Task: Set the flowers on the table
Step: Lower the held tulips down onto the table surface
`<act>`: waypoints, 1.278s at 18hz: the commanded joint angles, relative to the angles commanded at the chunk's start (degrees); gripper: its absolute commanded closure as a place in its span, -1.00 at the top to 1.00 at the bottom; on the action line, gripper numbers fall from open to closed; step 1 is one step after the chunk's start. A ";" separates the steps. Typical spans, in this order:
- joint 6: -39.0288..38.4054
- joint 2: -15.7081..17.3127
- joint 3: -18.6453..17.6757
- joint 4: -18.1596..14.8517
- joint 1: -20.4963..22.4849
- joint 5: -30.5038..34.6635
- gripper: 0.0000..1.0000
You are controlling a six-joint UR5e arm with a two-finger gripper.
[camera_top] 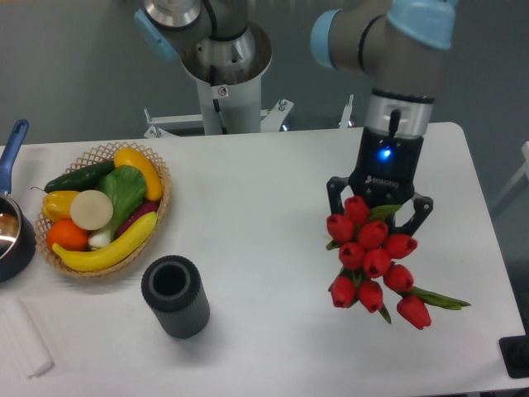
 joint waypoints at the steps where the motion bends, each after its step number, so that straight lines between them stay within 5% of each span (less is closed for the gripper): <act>1: 0.70 -0.09 -1.13 -0.09 -0.36 1.50 -0.03; 6: 8.61 -0.26 -4.04 -0.53 -0.97 8.70 -0.03; 15: 11.79 -6.85 -4.57 -0.53 -6.33 24.09 -0.04; 23: 11.87 -11.51 -4.31 -0.79 -7.83 24.01 -0.03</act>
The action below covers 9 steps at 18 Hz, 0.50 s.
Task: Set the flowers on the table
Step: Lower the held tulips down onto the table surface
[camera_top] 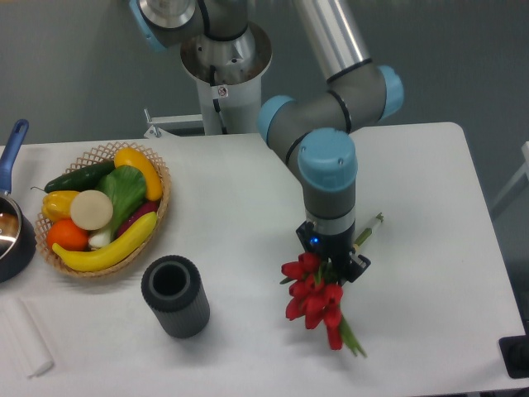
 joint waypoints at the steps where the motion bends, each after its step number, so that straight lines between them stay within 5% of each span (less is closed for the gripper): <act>1: 0.00 -0.18 0.09 0.00 0.00 0.00 -0.02; 3: 0.00 -0.27 0.18 0.09 0.00 0.00 0.27; 5: 0.09 -0.27 0.35 0.26 0.00 0.09 0.98; 9: -0.35 1.75 0.35 0.26 0.26 -0.79 1.00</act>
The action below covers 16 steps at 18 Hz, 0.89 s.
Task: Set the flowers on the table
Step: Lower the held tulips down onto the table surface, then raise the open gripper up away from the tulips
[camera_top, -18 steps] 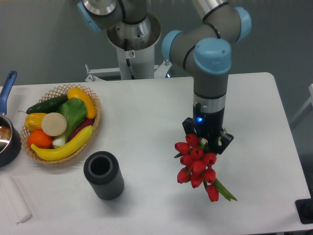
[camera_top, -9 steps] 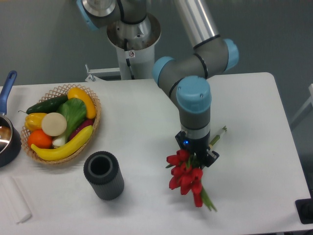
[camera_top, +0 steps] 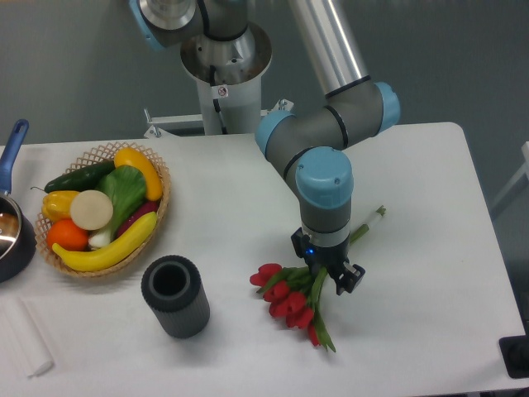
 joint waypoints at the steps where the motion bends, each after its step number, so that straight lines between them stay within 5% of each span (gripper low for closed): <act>1: -0.79 0.97 0.00 -0.17 0.00 -0.35 1.00; 9: -3.53 6.94 2.11 -1.40 1.75 -0.44 1.00; 12: 3.48 9.40 2.63 -5.61 3.69 -0.44 1.00; 16: 15.53 11.78 5.53 -16.15 8.08 -0.36 1.00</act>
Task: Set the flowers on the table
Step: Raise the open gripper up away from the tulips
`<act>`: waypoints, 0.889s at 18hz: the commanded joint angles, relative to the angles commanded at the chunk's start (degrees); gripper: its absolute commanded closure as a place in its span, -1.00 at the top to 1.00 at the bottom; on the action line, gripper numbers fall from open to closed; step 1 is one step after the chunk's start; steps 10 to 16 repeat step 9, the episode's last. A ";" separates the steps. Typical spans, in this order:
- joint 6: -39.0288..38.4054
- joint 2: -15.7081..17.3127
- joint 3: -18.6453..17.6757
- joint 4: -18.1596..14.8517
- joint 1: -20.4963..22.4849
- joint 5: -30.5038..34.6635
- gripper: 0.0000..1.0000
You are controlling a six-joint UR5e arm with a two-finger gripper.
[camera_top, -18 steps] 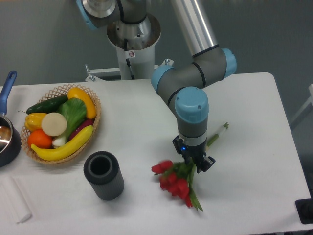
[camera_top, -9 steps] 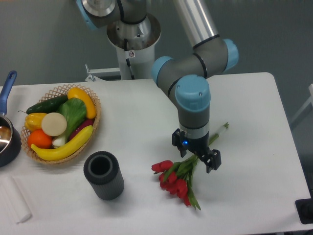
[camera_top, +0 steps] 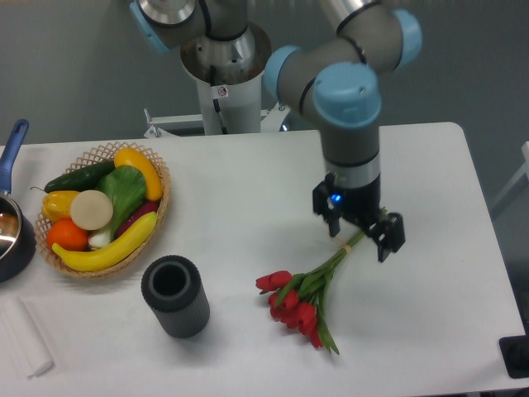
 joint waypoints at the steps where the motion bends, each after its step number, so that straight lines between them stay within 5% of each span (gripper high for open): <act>1: 2.11 0.26 0.88 -2.29 0.79 -0.09 1.00; 6: 6.52 1.23 4.14 -9.25 4.75 -3.76 1.00; 16: 7.32 1.85 3.88 -9.43 5.81 -4.74 1.00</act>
